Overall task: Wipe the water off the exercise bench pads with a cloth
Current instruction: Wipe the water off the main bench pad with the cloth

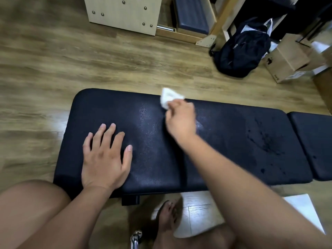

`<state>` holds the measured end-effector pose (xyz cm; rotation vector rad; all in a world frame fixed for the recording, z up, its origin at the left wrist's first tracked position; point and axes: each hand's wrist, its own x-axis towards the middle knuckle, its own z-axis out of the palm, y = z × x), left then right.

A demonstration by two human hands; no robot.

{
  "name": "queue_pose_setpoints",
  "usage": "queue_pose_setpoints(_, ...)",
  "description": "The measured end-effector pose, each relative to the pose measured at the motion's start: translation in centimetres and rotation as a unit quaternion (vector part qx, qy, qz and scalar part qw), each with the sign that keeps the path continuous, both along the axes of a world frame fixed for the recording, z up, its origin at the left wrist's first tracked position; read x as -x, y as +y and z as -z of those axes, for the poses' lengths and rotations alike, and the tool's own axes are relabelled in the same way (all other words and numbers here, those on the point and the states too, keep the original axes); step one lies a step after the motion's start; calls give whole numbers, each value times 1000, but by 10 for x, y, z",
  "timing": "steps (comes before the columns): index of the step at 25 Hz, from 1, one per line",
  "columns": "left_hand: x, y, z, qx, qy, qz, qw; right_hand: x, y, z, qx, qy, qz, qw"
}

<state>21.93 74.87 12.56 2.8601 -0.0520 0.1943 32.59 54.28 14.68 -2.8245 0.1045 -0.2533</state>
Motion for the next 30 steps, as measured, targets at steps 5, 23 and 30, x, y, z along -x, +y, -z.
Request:
queue_pose_setpoints(5,-1,1,1,2,1,1,1000,107,-9,0,-93,-27,-214,972)
queue_pose_setpoints(23,0,5,1,59,-3,11,998,162,22,-3,-133,20,-214,968)
queue_pose_setpoints(30,3,16,-8,227,19,26,973,181,-171,-29,-45,39,248,967)
